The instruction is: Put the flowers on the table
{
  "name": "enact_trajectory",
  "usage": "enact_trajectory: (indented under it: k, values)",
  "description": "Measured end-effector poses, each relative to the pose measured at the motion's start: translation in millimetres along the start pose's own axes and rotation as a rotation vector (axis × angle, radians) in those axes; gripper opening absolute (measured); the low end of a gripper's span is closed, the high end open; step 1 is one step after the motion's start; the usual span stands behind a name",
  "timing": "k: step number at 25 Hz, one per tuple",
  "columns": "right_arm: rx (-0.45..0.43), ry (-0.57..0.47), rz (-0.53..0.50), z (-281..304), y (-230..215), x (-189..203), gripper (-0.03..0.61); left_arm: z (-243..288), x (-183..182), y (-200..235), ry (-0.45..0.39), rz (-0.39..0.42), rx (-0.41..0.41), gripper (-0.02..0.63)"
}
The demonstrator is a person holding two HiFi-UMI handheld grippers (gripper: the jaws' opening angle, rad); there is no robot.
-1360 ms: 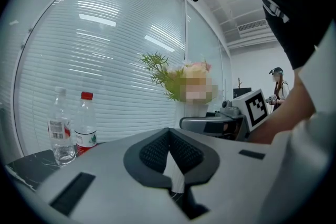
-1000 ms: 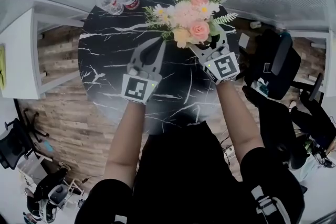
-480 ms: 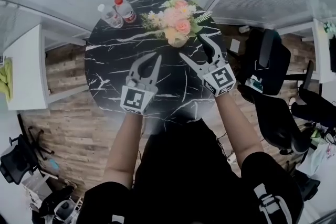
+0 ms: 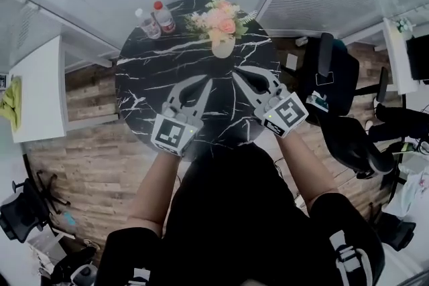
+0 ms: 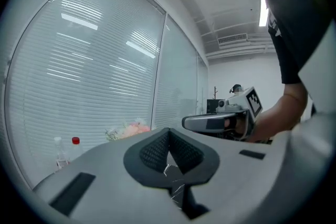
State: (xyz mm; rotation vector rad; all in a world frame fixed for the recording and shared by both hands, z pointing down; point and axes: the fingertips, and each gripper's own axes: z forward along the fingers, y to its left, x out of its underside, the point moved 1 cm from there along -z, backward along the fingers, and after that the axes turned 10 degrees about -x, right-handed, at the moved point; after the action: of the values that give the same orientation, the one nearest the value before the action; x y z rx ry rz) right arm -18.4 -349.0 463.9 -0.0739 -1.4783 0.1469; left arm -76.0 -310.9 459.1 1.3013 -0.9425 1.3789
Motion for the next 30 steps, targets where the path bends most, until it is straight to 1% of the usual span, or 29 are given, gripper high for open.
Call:
enact_trajectory:
  k: [4,8,12,25,30]
  values:
    - [-0.01,-0.015,-0.034,-3,25,-21,0.02,-15,-17,-10,-0.001,0.0,0.019,0.012]
    - [-0.006,-0.021,-0.054,-2,35,-28,0.02,-19,-25,-11,-0.015,0.004,0.021,0.012]
    - [0.016,-0.016,-0.072,-5,38,-29,0.02,-21,-34,-13,-0.043,0.012,0.026,0.012]
    - [0.051,-0.032,-0.085,-11,37,-37,0.018,-22,-36,-12,-0.032,0.021,0.037,0.012]
    - [0.052,-0.034,-0.092,-13,39,-38,0.018,-22,-37,-15,-0.046,0.016,0.042,0.012]
